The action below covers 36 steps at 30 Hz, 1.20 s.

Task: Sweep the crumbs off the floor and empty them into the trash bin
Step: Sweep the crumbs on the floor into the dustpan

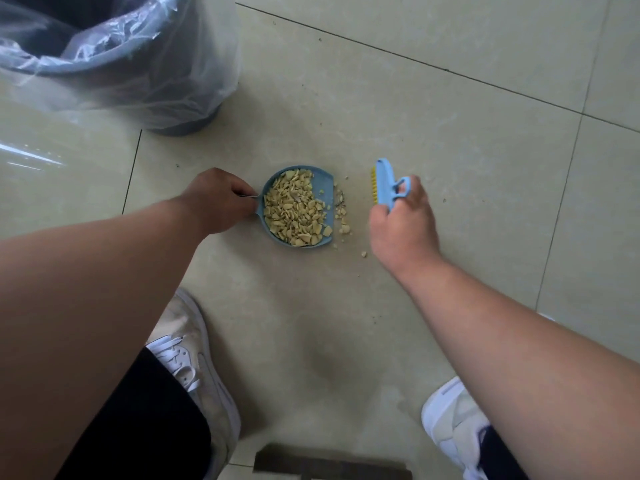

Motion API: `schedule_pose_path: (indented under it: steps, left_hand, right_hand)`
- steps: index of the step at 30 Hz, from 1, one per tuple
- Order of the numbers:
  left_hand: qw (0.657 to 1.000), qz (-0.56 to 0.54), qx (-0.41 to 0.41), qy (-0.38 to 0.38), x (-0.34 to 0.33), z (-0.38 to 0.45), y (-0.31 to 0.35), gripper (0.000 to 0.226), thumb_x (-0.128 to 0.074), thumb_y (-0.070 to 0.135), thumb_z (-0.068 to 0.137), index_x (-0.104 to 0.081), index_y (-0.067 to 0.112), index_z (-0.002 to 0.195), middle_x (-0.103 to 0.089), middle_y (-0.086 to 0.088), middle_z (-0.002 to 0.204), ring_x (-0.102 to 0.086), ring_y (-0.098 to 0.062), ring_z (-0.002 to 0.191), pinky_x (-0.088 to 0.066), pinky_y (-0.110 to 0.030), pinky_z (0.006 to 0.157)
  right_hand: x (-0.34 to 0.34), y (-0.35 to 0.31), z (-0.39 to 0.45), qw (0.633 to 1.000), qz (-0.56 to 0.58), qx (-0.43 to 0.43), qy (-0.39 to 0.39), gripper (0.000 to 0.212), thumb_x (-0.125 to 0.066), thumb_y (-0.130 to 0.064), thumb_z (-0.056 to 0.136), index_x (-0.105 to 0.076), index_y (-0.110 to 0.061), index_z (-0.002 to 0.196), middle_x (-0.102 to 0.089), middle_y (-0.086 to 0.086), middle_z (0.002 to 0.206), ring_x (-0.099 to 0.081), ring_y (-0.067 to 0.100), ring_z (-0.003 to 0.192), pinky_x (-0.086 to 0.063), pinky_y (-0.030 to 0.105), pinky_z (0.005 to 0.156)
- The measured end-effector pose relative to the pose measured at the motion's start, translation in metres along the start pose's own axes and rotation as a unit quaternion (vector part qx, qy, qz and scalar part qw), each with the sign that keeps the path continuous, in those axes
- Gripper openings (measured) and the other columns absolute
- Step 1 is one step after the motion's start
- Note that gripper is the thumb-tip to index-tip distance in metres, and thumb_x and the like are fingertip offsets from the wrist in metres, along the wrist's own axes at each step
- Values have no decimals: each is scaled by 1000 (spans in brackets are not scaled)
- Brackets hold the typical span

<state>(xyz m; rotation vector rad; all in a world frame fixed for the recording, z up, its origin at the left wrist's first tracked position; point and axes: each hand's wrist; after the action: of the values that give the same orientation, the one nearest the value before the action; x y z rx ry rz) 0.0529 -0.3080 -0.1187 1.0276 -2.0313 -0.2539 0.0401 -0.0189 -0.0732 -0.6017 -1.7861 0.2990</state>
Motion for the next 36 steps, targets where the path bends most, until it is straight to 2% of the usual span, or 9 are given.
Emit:
schedule_pose_path:
  steps: [3,7,10,13,19,25,29,32,36]
  left_hand:
    - [1000,6,12,17,8,-1,-3,19,-82,20,86,-87,15,103,-77,-5,86,-70,-26,80,-61,-37,73]
    - [999,-7,29,21,16,-1,-6,22,-84,18,86,-86,14,108,-78,-9,99,-73,-29,93,-64,-43,86]
    - [999,-28,37,18,16,-1,-7,22,-85,19,88,-85,14,109,-77,-6,96,-69,-22,82,-58,-32,76]
    - [998,-39,43,17,17,-1,-7,20,-85,21,89,-85,15,108,-78,-9,101,-70,-27,90,-57,-34,77]
    - [997,-58,53,0,17,-1,-6,30,-83,21,92,-81,12,120,-72,-4,107,-63,-22,96,-49,-30,79]
    - [997,-47,53,-9,19,0,-6,30,-82,24,93,-81,13,121,-70,-2,102,-60,-11,80,-45,-22,63]
    - [998,-46,50,-3,20,-1,-8,27,-82,22,93,-81,14,119,-70,1,95,-62,-16,84,-49,-25,70]
    - [998,-42,43,-5,19,-2,-9,27,-82,19,92,-82,13,118,-73,-5,106,-66,-22,96,-50,-27,75]
    - [999,-38,38,-9,17,-2,-10,24,-82,17,91,-82,15,115,-75,-6,107,-68,-23,96,-48,-22,68]
  right_hand:
    - [19,27,16,999,-35,-16,2,23,-53,-7,89,-53,-4,111,-61,23,110,-58,35,92,-31,32,73]
    - [35,46,23,996,-39,-20,-79,17,-56,-15,92,-58,-12,109,-65,6,93,-60,29,84,-38,28,69]
    - [35,52,22,984,99,-59,-138,14,-61,-20,94,-65,-25,106,-76,-5,101,-73,20,94,-58,38,86]
    - [31,56,21,964,167,-78,-192,11,-65,-13,97,-68,-23,98,-78,-3,98,-74,17,88,-59,38,82]
    - [18,55,14,936,-45,49,-346,15,-69,-15,95,-65,-29,98,-69,-10,87,-65,15,84,-45,21,69]
    - [-1,31,27,962,-51,66,-258,10,-67,-20,95,-64,-30,94,-68,-1,89,-63,21,84,-39,24,71]
    - [-1,18,47,978,-56,64,-191,11,-65,-20,95,-70,-24,104,-66,0,94,-60,22,87,-36,24,74]
    - [3,14,57,982,-51,49,-175,11,-64,-21,95,-69,-22,105,-68,2,97,-61,23,89,-39,25,75]
    - [4,11,60,986,138,-25,-92,6,-66,-21,91,-69,-24,95,-76,2,96,-73,26,92,-58,37,79]
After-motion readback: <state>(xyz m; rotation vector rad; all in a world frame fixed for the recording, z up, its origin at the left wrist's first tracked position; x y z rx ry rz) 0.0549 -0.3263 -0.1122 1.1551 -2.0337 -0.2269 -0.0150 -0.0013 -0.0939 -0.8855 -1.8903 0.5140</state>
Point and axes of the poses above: each hand's wrist, its own z-axis towards the middle knuckle, its own x-axis out of the back of the hand, y = z × x
